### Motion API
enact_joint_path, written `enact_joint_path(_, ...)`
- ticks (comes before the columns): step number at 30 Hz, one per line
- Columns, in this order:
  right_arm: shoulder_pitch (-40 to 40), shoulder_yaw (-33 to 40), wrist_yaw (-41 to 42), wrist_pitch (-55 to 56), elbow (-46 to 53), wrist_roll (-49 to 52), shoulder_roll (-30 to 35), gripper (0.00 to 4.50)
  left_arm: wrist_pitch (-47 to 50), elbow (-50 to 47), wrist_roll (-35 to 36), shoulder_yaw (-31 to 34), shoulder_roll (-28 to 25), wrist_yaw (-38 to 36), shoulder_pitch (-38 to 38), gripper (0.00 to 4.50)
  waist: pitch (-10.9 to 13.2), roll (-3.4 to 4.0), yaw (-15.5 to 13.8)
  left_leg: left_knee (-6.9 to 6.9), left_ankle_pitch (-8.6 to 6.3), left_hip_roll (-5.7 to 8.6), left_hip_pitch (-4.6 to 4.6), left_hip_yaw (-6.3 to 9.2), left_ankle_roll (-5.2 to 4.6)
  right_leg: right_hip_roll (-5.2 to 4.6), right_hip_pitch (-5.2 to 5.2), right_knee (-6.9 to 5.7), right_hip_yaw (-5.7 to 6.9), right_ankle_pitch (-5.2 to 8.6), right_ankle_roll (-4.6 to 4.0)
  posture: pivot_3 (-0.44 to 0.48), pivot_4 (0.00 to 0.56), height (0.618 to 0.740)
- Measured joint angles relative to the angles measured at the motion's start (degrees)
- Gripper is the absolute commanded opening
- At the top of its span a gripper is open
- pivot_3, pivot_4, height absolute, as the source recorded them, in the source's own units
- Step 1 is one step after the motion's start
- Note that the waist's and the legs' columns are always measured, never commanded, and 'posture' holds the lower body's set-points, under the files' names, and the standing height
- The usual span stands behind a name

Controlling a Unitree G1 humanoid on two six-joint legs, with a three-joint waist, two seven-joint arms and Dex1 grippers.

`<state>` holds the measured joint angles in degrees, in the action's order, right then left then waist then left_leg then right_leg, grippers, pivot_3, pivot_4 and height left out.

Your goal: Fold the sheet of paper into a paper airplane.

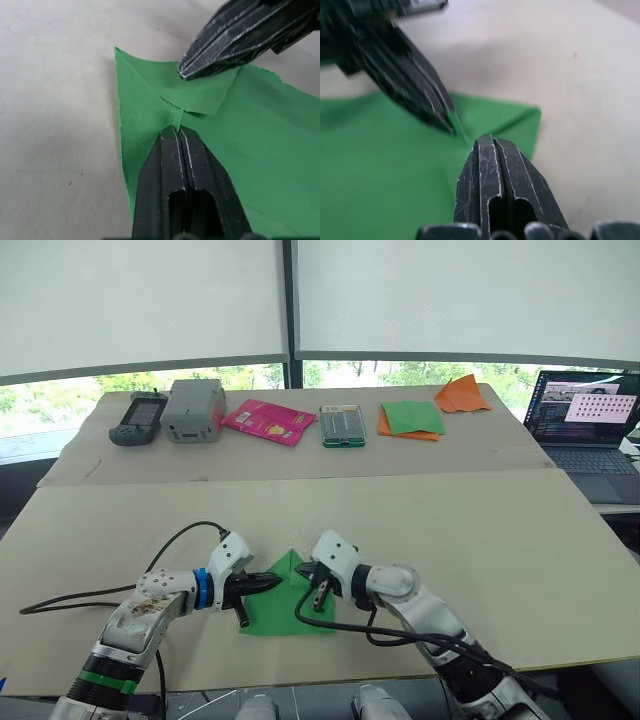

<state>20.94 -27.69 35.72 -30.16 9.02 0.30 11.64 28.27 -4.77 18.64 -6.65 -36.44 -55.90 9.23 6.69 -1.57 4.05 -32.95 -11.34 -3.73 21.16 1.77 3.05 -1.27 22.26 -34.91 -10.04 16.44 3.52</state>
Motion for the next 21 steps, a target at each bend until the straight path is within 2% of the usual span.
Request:
enact_joint_path(9, 2.1, -1.0, -0.1, 0.8, -6.1, -1.0, -2.1, 0.00, -0.7, 0.1, -0.3, -0.2, -0.1, -0.1, 0.0, 0.01, 0.0, 0.01, 0.0, 0.00, 0.03, 0.00, 0.00, 0.00, -0.05, 0.00, -0.01, -0.02, 0.00, 0.00, 0.00, 0.000, 0.150, 0.740)
enact_joint_path(17, 1.2, -1.2, 0.3, 2.3, -7.4, -1.4, -2.2, 0.00, -1.0, 0.1, -0.6, -0.4, -0.3, -0.2, 0.0, 0.01, -0.1, 0.06, 0.1, 0.00, 0.03, 0.00, -0.02, 0.00, -0.05, 0.00, -0.02, -0.05, 0.00, 0.00, 0.00, 0.000, 0.150, 0.740)
enact_joint_path(21, 1.2, -1.5, 0.4, 2.4, -7.5, -1.7, -2.5, 0.00, -1.2, -0.1, -0.7, -0.7, -0.3, -0.8, 0.0, 1.16, -0.2, 0.09, 0.1, 0.00, 0.03, 0.00, -0.02, 0.00, -0.05, 0.00, -0.02, -0.06, 0.00, 0.00, 0.00, 0.000, 0.150, 0.740)
